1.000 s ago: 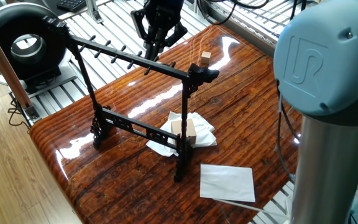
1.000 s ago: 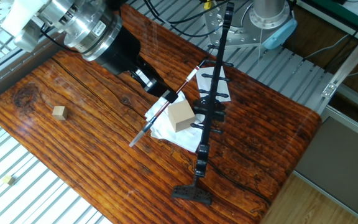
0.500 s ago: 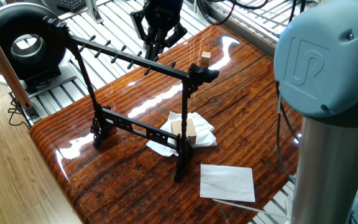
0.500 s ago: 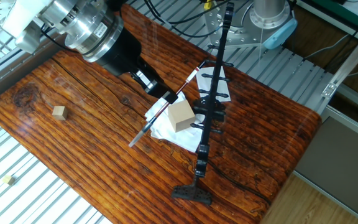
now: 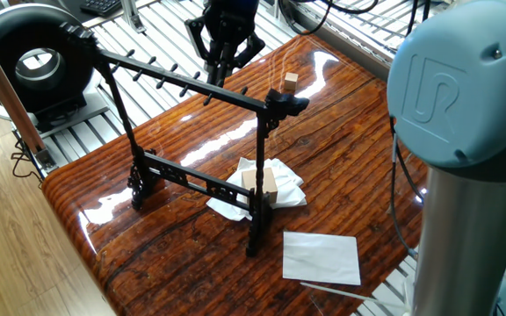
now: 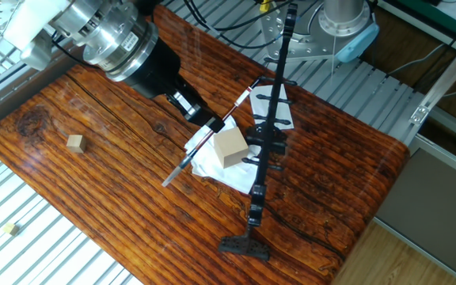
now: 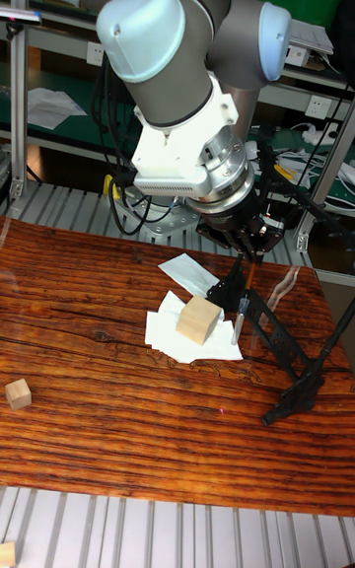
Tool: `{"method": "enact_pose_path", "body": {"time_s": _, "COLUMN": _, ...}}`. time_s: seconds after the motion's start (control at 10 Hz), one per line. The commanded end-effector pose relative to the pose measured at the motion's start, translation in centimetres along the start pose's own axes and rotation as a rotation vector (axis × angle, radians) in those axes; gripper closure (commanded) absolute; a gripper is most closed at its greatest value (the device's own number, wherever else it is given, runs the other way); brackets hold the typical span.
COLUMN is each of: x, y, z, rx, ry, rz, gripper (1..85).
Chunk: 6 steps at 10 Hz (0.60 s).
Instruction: Place the brush on the pen rack
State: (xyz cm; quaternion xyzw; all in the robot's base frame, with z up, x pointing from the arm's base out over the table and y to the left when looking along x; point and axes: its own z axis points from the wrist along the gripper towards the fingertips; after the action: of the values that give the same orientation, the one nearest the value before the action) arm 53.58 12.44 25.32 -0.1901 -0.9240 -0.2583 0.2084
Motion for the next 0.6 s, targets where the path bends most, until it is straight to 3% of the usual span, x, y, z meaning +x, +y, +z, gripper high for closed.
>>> {"method": "enact_pose_path", "body": {"time_s": 0.0, "x": 0.07, "y": 0.15, "z": -0.12, "rx": 0.005, "ry": -0.006, "rz": -0.003, "gripper": 84.3}}
{"method": "enact_pose_path", "body": {"time_s": 0.5, "x": -0.19, "y": 0.37, "z": -0.01, "rx": 0.015, "ry": -0.021, "rz": 0.000, "gripper": 84.3}}
